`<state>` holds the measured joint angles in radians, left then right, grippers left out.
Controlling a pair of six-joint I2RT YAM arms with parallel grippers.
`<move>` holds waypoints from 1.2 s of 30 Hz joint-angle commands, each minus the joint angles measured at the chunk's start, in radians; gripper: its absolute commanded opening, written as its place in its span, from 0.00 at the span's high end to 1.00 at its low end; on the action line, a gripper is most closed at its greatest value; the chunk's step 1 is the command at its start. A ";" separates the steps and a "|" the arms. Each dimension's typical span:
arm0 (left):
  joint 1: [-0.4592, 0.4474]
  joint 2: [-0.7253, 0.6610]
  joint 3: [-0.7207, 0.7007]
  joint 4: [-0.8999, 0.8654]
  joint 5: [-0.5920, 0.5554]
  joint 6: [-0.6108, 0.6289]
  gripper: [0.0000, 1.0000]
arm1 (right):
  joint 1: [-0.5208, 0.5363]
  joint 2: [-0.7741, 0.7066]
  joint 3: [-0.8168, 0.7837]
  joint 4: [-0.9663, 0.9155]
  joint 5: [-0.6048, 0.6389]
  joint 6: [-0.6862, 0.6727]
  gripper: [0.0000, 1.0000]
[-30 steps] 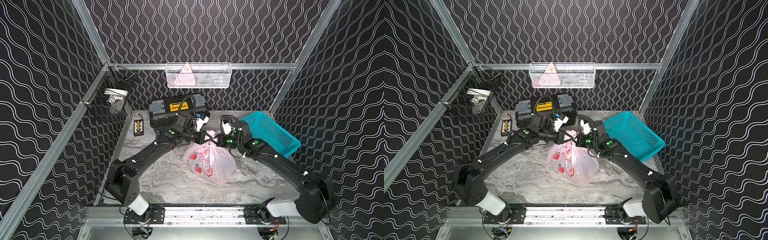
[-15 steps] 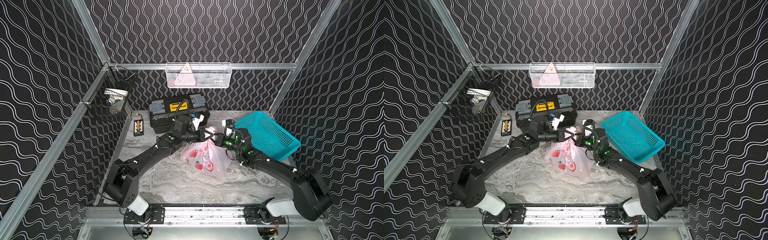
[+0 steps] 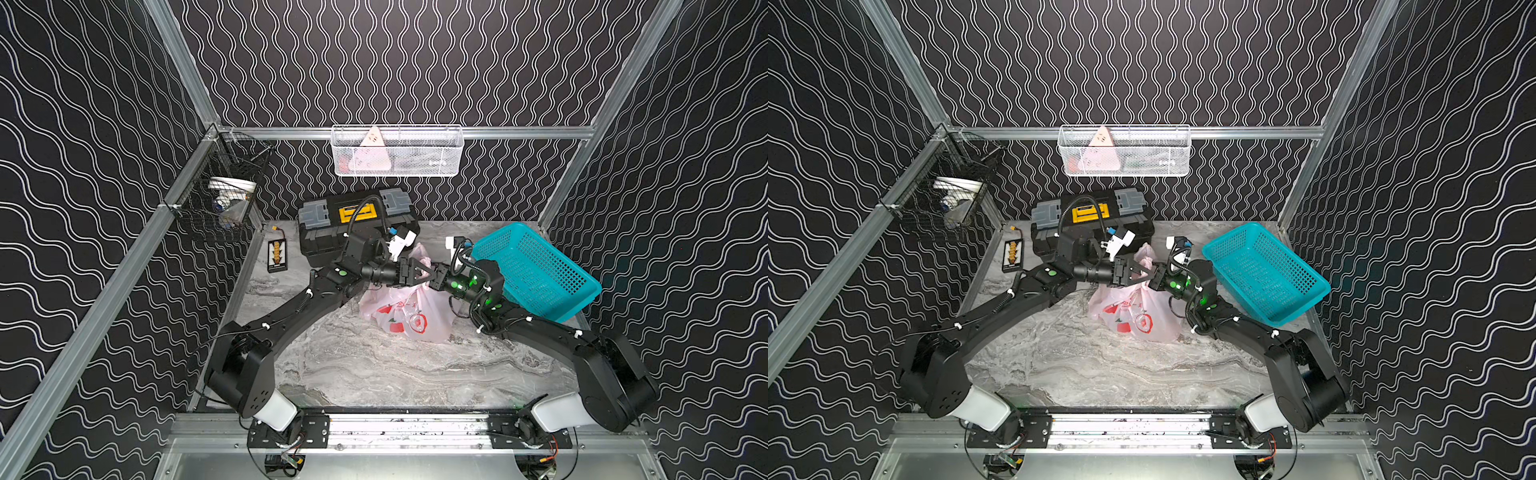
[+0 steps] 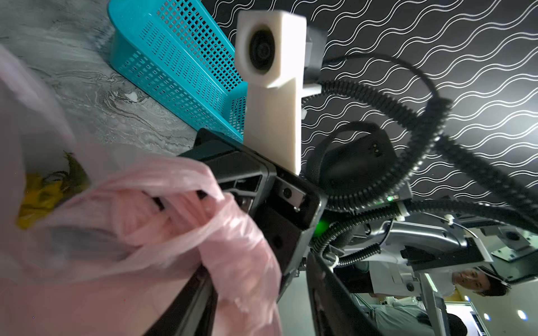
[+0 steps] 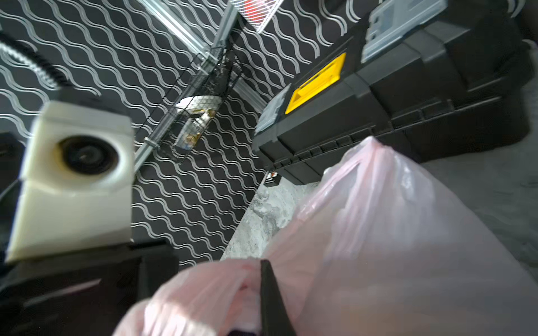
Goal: Place the pineapple into a plastic bag & tie a knot
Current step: Cross the plastic bag at the center of the board.
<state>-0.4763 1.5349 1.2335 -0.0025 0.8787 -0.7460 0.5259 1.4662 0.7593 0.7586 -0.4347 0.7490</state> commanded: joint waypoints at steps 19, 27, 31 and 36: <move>0.107 0.013 -0.250 0.794 0.172 -0.551 0.90 | 0.011 0.051 -0.040 0.314 -0.075 0.089 1.00; 0.025 -0.078 -0.236 0.276 0.095 -0.171 1.00 | 0.023 0.056 -0.023 0.349 -0.093 0.104 1.00; 0.050 -0.082 -0.274 0.251 0.069 -0.160 0.89 | 0.023 0.055 -0.043 0.413 -0.137 0.149 1.00; 0.082 -0.093 -0.285 0.301 0.073 -0.192 0.70 | 0.023 0.058 -0.069 0.444 -0.158 0.170 1.00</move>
<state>-0.4046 1.4509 0.9485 0.2756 0.9501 -0.9436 0.5472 1.5242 0.6975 1.0618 -0.5655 0.8825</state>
